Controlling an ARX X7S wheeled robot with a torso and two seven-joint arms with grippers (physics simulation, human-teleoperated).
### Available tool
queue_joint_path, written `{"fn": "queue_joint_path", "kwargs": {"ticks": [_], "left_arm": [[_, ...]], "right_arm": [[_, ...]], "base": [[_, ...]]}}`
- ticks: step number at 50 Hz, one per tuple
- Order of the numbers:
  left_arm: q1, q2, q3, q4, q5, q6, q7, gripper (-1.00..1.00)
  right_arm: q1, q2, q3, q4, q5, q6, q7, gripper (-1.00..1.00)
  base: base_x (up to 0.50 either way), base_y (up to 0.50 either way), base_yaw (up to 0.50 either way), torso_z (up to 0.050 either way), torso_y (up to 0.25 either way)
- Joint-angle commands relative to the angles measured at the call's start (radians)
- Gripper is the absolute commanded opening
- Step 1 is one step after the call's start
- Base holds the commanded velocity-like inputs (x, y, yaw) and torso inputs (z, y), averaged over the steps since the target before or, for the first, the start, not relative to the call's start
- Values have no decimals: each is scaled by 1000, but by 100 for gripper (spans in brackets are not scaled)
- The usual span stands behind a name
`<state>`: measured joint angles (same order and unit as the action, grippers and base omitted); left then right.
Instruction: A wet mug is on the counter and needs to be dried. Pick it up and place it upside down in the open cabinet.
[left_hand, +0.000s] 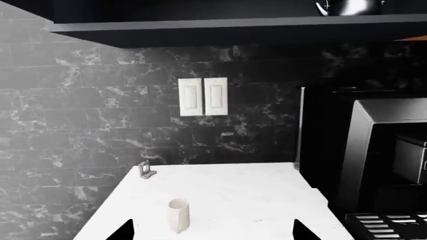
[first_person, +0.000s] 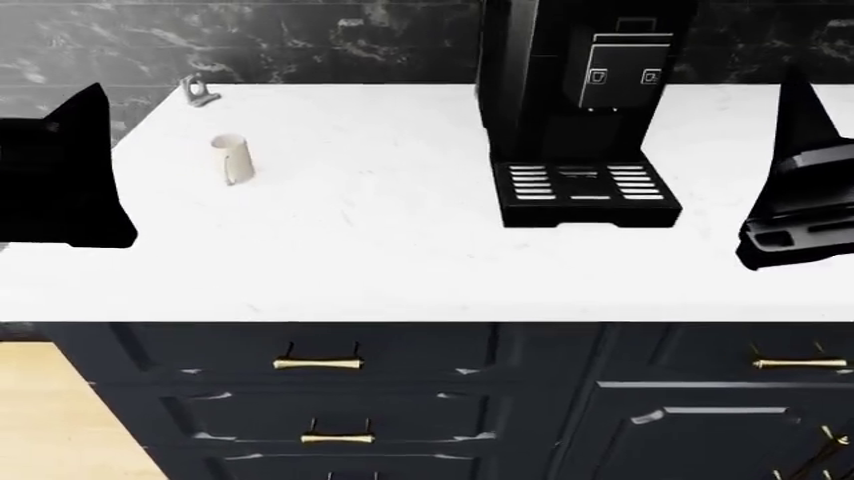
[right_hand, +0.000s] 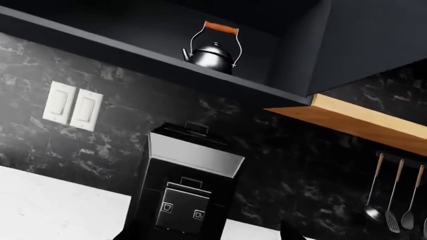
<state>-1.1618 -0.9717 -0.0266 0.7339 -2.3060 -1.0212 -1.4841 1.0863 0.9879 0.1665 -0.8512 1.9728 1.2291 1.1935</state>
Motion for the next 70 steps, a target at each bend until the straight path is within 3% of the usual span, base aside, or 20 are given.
{"fn": "queue_joint_path", "kwargs": {"ticks": [1,18,44,70], "left_arm": [[-7,-44,-2,7,-23,26,12,100],[21,-62,-18,15,-18,41,51,100],[22,-75,16,15,-24,69,74,100],[20,-78,46,29,-23,79,99,100]], "right_arm": [[41,44,-20,3,67,-33,29,100],[65,57,-39,-9,91,-57,36,100],[78,82,-43,-33,123,-77,29,100],[21,88,12,-53,116,-70,0,100]], "base": [[191,387,0,0,0],[203,418,0,0,0],[427,351,0,0,1],[368,82,0,0,1]]}}
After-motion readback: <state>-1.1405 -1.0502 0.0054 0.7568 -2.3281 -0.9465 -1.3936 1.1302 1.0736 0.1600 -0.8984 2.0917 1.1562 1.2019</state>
